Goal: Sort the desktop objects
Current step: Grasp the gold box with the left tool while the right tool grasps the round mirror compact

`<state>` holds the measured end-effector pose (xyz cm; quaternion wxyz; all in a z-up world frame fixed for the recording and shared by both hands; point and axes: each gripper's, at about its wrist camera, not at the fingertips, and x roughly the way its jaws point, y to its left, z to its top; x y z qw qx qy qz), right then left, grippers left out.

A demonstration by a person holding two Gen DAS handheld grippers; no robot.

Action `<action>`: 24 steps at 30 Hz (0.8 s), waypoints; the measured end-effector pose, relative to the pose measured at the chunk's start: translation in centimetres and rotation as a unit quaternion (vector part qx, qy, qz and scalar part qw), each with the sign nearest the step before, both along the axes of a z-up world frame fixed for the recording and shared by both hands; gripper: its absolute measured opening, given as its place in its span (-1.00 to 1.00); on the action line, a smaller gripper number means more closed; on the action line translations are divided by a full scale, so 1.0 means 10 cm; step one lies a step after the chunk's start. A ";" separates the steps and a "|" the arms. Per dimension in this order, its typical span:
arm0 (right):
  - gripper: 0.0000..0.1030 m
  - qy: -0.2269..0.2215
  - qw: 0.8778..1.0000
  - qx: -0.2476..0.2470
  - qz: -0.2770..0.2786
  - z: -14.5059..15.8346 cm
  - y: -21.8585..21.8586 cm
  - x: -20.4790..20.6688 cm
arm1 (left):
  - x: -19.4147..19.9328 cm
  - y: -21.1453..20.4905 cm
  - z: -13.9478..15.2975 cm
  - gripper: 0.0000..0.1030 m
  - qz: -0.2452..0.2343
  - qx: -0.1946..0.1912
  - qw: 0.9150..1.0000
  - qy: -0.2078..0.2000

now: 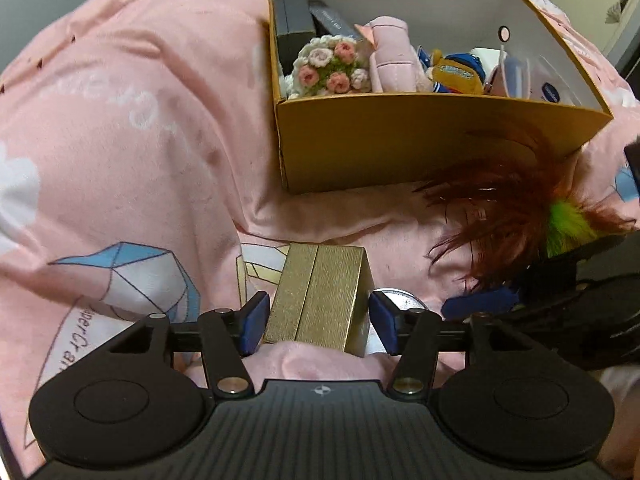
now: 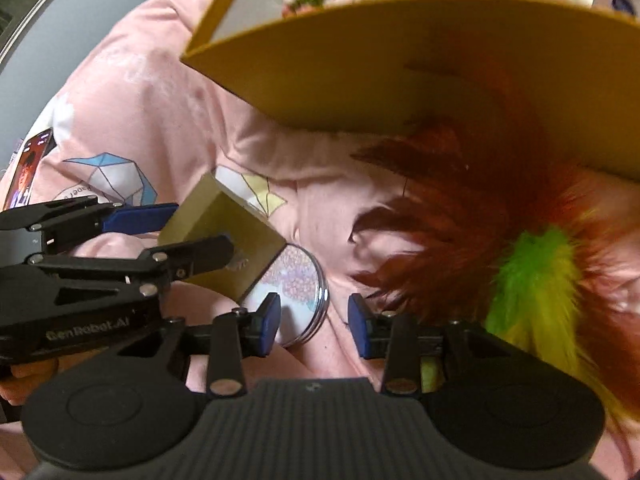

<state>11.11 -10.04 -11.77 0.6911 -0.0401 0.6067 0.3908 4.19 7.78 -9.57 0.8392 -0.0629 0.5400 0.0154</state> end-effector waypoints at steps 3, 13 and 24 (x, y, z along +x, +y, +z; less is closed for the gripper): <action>-0.19 0.027 1.000 0.000 -0.002 -0.11 0.00 0.04 | 0.03 0.06 -0.06 0.26 0.005 -0.024 1.000 0.007; 0.01 0.084 0.996 0.029 -0.002 -0.30 0.00 0.12 | 0.00 0.12 -0.06 0.10 0.031 -0.059 0.998 0.006; -0.54 0.026 0.996 0.086 0.029 0.17 -0.10 -0.03 | -0.08 0.14 0.03 0.06 0.054 -0.017 0.998 0.008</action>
